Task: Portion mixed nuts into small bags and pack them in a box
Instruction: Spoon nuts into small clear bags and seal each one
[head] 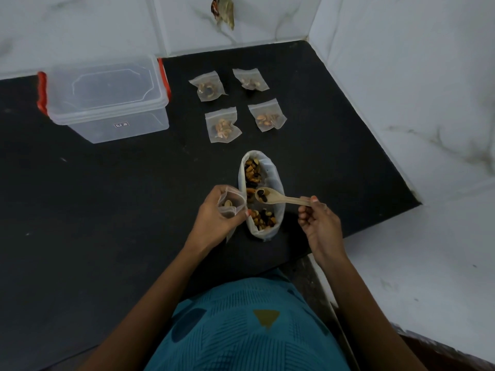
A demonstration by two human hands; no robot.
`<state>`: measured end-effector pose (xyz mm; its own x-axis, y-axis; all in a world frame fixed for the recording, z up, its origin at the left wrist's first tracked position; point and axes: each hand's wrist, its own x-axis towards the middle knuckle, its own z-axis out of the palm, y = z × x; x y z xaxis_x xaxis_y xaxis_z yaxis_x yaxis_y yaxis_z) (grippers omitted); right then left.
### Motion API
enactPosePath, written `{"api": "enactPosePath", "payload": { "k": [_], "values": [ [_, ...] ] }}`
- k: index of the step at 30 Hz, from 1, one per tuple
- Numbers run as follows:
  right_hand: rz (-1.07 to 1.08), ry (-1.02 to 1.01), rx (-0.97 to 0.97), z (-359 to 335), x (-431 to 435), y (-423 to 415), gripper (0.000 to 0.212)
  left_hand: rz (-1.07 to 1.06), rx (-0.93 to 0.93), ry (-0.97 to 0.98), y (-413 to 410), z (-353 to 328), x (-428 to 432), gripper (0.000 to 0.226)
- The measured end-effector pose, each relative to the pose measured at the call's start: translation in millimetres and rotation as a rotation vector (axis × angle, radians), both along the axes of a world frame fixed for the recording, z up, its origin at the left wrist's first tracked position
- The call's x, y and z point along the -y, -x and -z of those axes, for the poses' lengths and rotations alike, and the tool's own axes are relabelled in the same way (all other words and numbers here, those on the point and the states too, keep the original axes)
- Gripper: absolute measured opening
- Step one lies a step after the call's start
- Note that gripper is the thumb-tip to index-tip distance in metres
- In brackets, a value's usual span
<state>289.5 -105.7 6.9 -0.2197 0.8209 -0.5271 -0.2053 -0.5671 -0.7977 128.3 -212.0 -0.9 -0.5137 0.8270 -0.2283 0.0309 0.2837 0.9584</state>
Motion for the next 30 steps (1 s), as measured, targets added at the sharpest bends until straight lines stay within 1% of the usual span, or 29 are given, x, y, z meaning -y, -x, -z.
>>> {"api": "enactPosePath", "payload": {
  "k": [7,11,13,14,16,18,20,21,23,26,28,30],
  "values": [
    [0.008,0.001,-0.063,-36.8,-0.1,-1.4,0.025,-0.013,-0.071,-0.021,-2.3,-3.0,-7.5,0.042],
    [-0.074,-0.084,-0.046,-57.3,7.2,3.8,0.024,-0.006,-0.080,-0.008,-3.7,-4.8,-12.3,0.046],
    [-0.143,-0.219,0.031,-62.7,13.6,8.6,0.024,-0.012,-0.087,-0.019,-4.7,-7.0,-14.1,0.046],
    [-0.188,-0.334,0.101,-64.2,17.3,10.8,0.023,-0.014,-0.093,-0.027,-5.0,-8.1,-15.1,0.046],
    [-0.297,-0.612,0.244,-64.3,23.7,15.0,0.019,-0.019,-0.105,-0.041,-5.3,-8.8,-17.0,0.048],
    [-0.420,-0.897,0.335,-62.6,27.6,18.3,0.013,-0.029,-0.111,-0.063,-6.1,-9.4,-18.1,0.048],
    [-0.537,-1.147,0.416,-59.4,30.5,20.8,0.021,-0.032,-0.118,-0.094,-7.5,-10.5,-18.0,0.045],
    [-0.588,-1.219,0.443,-57.9,31.5,22.1,0.025,-0.028,-0.129,-0.113,-8.2,-11.0,-17.7,0.044],
    [-0.665,-1.275,0.484,-56.5,32.5,24.1,0.029,-0.013,-0.152,-0.152,-9.6,-13.2,-16.4,0.040],
    [-0.750,-1.322,0.499,-55.3,32.7,23.8,0.029,0.005,-0.137,-0.176,-10.2,-16.0,-14.7,0.040],
    [-0.734,-1.345,0.466,-57.6,30.8,21.2,0.026,0.004,-0.110,-0.186,-10.3,-16.4,-14.8,0.041],
    [-0.658,-1.380,0.437,-62.1,28.5,17.8,0.027,-0.002,-0.106,-0.199,-9.1,-14.4,-15.5,0.045]
  ]
}}
